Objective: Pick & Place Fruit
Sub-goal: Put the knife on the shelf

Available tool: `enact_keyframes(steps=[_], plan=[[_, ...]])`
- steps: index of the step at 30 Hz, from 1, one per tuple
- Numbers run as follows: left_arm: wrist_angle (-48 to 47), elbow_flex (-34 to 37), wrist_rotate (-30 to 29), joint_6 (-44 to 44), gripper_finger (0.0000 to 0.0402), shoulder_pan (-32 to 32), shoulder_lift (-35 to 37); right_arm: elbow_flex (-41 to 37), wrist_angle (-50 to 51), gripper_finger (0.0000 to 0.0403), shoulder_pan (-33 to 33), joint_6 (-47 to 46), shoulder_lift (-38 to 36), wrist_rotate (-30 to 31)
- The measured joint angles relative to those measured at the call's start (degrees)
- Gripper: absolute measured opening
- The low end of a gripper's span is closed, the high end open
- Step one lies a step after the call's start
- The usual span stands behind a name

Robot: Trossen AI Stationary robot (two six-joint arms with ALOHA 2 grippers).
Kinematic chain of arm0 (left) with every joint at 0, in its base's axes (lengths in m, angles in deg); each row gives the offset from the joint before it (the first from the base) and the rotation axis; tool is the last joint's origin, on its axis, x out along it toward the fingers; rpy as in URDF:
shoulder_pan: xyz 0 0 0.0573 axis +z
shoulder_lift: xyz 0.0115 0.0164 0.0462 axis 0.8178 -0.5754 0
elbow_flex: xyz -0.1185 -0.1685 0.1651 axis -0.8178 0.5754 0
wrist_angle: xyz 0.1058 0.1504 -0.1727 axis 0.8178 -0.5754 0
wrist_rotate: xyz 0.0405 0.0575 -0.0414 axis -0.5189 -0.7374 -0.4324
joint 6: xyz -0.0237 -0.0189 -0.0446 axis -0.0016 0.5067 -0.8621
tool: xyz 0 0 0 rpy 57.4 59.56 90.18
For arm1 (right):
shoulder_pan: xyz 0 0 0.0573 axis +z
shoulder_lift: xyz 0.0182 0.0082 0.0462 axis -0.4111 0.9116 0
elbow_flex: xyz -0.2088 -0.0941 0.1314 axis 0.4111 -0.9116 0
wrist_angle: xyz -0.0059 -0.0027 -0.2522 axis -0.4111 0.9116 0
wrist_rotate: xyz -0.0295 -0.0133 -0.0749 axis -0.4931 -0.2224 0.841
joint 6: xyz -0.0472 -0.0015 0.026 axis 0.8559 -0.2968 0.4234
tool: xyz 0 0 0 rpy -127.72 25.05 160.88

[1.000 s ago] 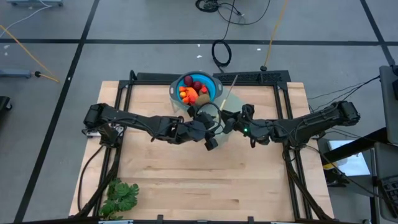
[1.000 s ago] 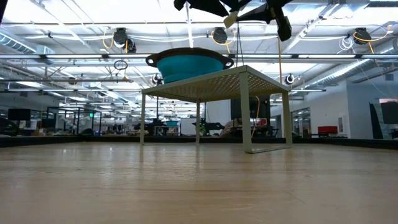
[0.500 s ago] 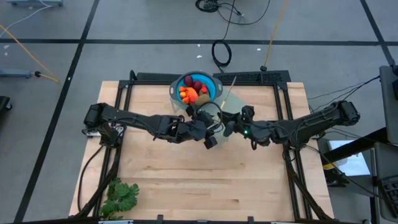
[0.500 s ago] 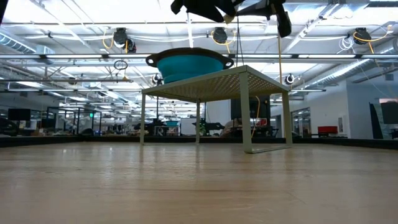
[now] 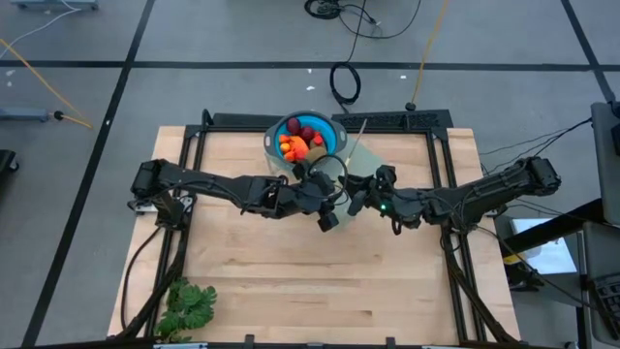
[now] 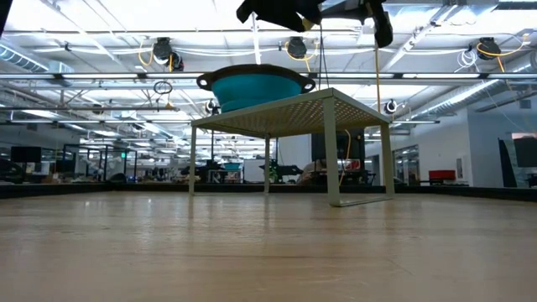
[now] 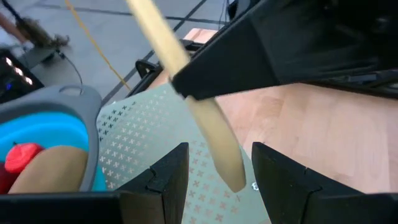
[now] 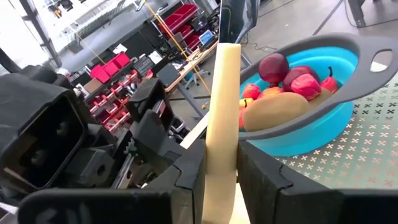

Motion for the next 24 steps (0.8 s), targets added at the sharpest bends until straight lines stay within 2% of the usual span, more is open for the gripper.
enact_keyframes(steps=[3,11,17,24], plan=[[0.5,0.0,0.6,2.5,0.0177,0.3,0.0,0.0,0.0,0.007,0.0,0.2,0.0,-0.5],[0.2,0.0,6.1,2.5,0.0177,2.8,0.0,0.0,-1.1,0.007,0.0,1.7,0.0,-1.4],[0.0,0.0,6.4,1.7,0.0174,3.1,0.0,0.0,-1.7,0.007,0.0,2.5,0.0,-1.5],[-0.2,0.0,6.4,2.2,0.0115,3.1,0.0,0.0,-1.7,0.007,0.0,2.3,0.0,-1.4]])
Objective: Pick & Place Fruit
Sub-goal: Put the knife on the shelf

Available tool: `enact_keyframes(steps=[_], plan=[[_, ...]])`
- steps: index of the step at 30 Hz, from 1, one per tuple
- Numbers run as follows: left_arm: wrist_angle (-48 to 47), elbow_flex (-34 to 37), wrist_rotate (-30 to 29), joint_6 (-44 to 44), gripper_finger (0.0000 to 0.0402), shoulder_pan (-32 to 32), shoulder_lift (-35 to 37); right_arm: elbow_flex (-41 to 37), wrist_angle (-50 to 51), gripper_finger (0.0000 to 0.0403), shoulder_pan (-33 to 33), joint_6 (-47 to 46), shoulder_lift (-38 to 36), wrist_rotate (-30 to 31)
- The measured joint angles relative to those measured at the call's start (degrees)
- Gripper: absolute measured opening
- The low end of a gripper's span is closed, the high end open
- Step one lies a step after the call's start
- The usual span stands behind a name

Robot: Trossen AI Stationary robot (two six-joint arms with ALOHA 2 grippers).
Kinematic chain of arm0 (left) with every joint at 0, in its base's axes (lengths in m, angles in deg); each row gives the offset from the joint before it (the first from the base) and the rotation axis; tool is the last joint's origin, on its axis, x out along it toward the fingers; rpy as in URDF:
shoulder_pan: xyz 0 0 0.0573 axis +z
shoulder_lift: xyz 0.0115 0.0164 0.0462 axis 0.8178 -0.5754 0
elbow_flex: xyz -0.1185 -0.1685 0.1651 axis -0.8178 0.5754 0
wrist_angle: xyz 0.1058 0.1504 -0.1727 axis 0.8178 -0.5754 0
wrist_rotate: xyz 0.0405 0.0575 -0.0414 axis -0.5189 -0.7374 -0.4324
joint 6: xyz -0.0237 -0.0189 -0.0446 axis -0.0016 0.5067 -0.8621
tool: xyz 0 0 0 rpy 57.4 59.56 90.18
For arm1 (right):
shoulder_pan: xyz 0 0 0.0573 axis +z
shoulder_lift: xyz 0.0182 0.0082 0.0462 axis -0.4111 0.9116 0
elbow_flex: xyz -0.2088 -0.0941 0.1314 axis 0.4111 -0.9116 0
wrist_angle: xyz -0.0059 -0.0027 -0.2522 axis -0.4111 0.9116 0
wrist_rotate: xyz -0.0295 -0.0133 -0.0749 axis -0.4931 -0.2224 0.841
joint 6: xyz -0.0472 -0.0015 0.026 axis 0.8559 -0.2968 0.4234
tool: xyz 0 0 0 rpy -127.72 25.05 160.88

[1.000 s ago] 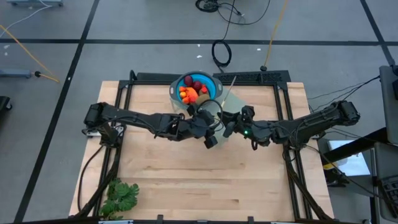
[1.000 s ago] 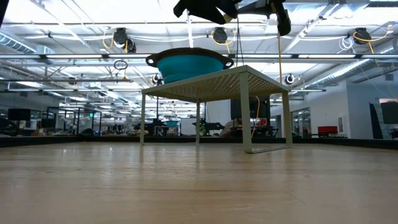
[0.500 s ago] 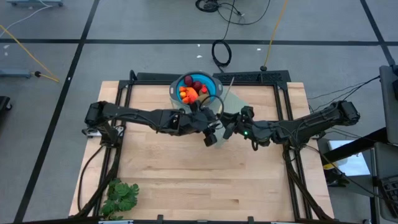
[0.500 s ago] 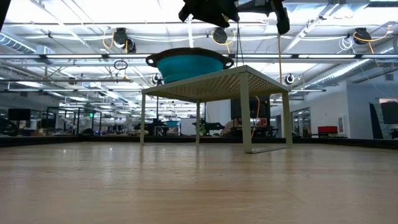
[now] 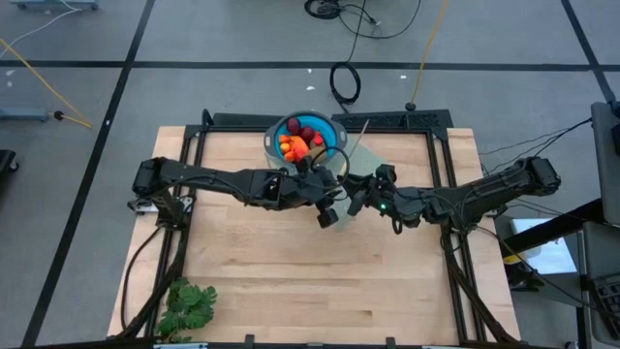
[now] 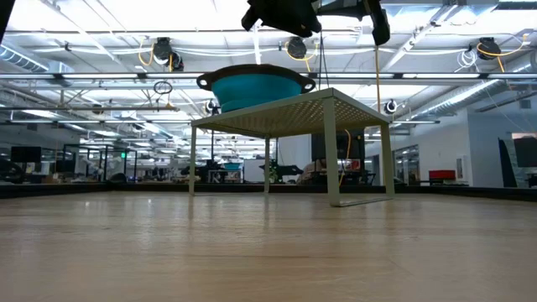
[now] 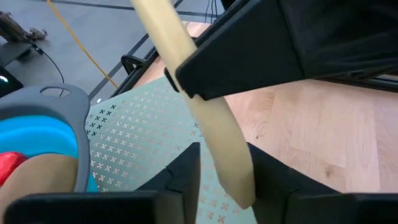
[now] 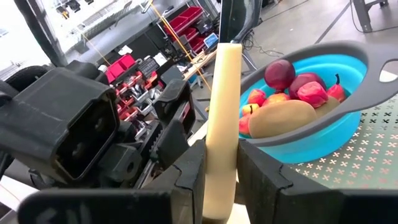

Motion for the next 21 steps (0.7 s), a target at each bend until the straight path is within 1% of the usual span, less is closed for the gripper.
enact_keyframes(steps=[4,8,9,16,21], plan=[[0.3,0.0,0.5,0.7,0.0083,0.1,0.0,0.0,0.0,0.007,0.0,-0.1,0.0,0.0],[-0.1,0.0,3.1,0.1,0.0039,1.0,0.0,0.0,0.1,0.007,0.0,-0.2,-0.1,0.7],[-0.2,0.0,3.8,0.1,0.0034,1.2,0.0,0.0,0.2,0.007,0.0,-0.3,-0.1,0.8],[-0.3,0.0,4.8,-1.0,0.0034,1.2,0.0,0.0,0.5,0.007,0.0,-0.7,-0.1,0.4],[-0.8,0.0,4.4,-2.3,0.0034,1.1,0.0,0.0,0.6,0.0076,0.0,-0.3,-0.1,-0.1]])
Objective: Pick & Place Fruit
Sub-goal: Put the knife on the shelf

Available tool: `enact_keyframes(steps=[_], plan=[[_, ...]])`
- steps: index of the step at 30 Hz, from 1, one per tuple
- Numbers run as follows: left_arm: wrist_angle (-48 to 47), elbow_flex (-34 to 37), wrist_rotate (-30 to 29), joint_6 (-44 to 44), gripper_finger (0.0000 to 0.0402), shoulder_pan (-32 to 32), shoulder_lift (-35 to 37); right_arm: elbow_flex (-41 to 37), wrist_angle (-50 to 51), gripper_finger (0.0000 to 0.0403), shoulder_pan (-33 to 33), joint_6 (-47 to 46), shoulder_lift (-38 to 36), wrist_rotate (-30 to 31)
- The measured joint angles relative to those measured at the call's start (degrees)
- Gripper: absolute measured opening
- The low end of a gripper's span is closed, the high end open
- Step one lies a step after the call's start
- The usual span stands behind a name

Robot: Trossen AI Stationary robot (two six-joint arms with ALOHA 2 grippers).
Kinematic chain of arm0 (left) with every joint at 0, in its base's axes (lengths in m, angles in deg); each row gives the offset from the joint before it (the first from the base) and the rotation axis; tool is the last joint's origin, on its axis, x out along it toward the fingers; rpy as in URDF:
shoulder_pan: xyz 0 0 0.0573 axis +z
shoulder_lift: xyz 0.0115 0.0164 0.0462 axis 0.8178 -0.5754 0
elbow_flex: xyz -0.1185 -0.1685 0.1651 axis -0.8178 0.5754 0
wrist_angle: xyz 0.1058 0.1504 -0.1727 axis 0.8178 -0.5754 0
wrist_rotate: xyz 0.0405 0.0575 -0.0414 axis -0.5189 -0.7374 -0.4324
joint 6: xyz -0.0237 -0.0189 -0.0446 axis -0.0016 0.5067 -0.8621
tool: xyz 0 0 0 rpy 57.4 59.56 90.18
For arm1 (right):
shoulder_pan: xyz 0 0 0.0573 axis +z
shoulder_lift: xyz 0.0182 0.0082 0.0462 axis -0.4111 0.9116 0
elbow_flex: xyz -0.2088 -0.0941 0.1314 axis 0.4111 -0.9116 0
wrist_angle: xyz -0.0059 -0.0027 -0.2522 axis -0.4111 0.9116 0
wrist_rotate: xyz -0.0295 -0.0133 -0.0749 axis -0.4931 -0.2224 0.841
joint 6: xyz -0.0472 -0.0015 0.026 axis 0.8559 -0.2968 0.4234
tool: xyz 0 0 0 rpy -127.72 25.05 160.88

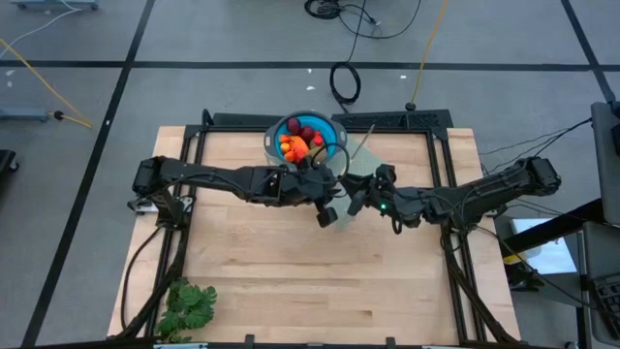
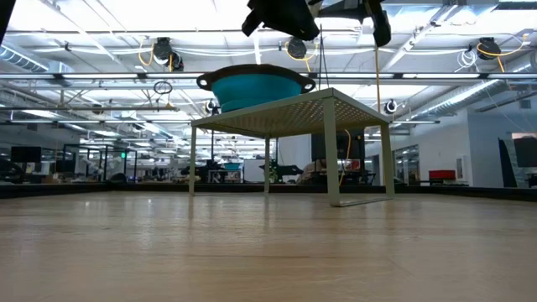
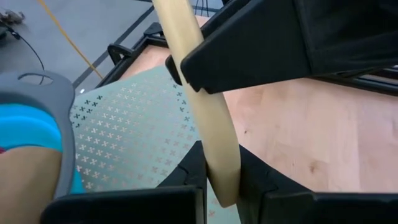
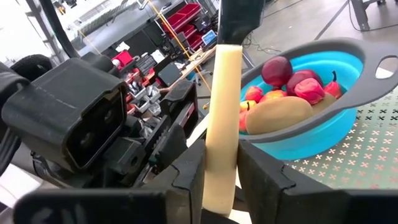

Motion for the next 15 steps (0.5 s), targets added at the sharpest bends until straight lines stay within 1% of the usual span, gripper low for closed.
enact_keyframes(steps=[5,10,15], plan=[[-0.8,0.0,0.0,-0.4,0.0033,0.0,0.0,0.0,1.2,0.0095,0.0,-1.3,0.0,-0.4],[-3.0,0.0,-1.5,-2.0,0.0033,0.0,0.0,0.0,4.2,0.012,0.0,-4.2,0.1,-0.6],[-3.5,0.0,-1.7,-2.5,0.0033,0.0,0.0,0.0,4.5,0.0138,0.0,-4.2,0.1,0.0]])
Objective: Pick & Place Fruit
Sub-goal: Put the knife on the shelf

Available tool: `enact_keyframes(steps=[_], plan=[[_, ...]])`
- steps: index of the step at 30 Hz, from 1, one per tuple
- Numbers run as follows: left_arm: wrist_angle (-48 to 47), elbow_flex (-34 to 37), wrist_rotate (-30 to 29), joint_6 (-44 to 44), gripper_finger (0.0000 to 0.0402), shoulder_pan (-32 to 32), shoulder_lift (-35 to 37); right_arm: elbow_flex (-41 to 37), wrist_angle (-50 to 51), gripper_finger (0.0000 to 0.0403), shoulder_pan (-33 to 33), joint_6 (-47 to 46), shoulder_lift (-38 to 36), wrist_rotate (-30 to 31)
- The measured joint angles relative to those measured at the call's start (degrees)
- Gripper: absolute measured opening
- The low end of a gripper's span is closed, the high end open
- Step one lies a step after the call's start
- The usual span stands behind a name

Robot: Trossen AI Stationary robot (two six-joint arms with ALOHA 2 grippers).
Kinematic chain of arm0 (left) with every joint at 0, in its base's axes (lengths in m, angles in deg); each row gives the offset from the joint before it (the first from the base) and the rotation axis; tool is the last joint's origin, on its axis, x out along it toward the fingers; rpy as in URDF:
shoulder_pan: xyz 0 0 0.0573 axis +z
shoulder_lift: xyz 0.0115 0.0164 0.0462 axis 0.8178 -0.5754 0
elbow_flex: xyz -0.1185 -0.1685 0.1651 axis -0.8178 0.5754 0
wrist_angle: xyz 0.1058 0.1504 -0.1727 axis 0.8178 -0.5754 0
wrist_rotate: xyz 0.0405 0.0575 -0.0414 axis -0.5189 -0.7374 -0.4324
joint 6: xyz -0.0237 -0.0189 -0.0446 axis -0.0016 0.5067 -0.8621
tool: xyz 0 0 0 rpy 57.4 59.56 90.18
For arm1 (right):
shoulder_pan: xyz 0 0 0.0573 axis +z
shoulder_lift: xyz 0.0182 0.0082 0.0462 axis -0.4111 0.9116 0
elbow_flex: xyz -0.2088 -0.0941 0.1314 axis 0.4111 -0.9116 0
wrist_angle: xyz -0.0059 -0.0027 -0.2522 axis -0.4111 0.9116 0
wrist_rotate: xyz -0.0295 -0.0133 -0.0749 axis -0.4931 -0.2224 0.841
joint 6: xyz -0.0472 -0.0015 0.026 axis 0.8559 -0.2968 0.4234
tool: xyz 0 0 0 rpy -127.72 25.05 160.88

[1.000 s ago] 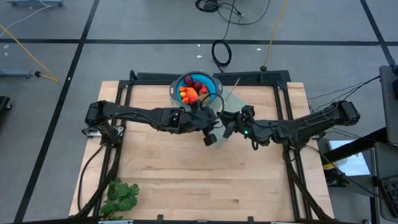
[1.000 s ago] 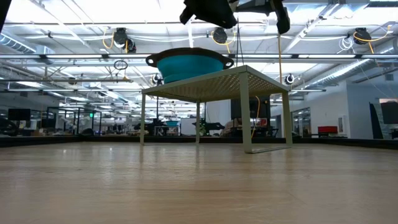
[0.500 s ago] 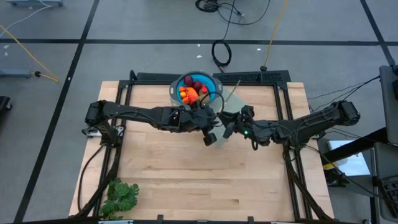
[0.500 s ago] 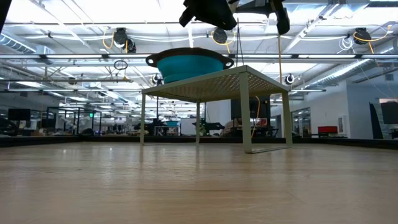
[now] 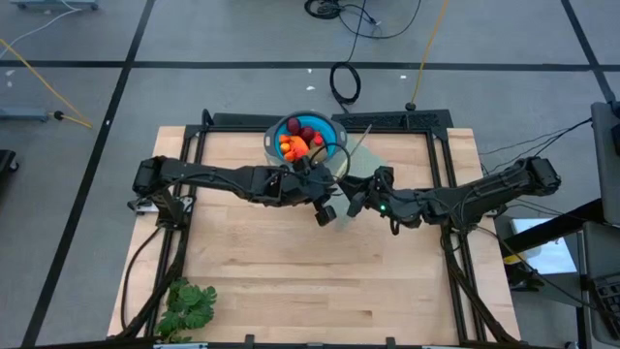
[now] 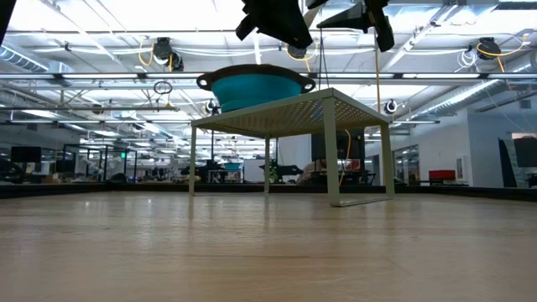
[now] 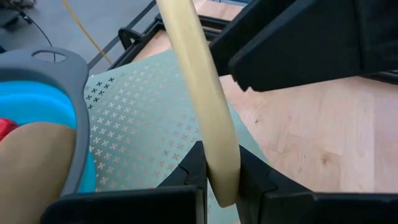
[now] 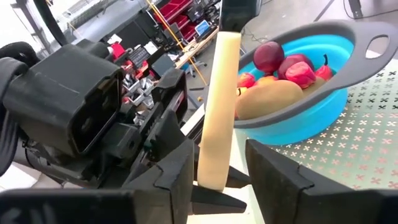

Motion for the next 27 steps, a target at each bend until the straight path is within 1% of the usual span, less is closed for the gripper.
enact_keyframes(steps=[4,8,15,17,22,27], plan=[[-1.1,0.0,0.0,-0.3,0.0033,0.4,0.3,0.0,0.9,0.0143,0.0,0.2,0.0,0.0],[-3.7,0.0,-0.3,-3.2,0.0033,1.6,2.0,0.0,3.4,0.0143,0.3,0.2,-0.1,0.0],[-5.9,-0.1,0.3,-4.5,0.0033,2.7,4.4,0.0,8.5,0.0143,1.9,2.2,-2.6,0.2],[-6.7,-0.1,1.9,-4.6,0.0033,2.6,4.6,0.0,10.0,0.0139,2.5,2.4,-3.5,0.4],[-6.7,-0.1,6.0,-6.1,0.0033,2.6,4.7,-0.1,18.8,0.0121,4.5,1.1,-5.9,0.4],[-6.6,-0.1,10.9,-8.6,0.0033,2.4,4.7,-0.8,23.4,0.0087,6.2,-0.9,-8.6,0.5]])
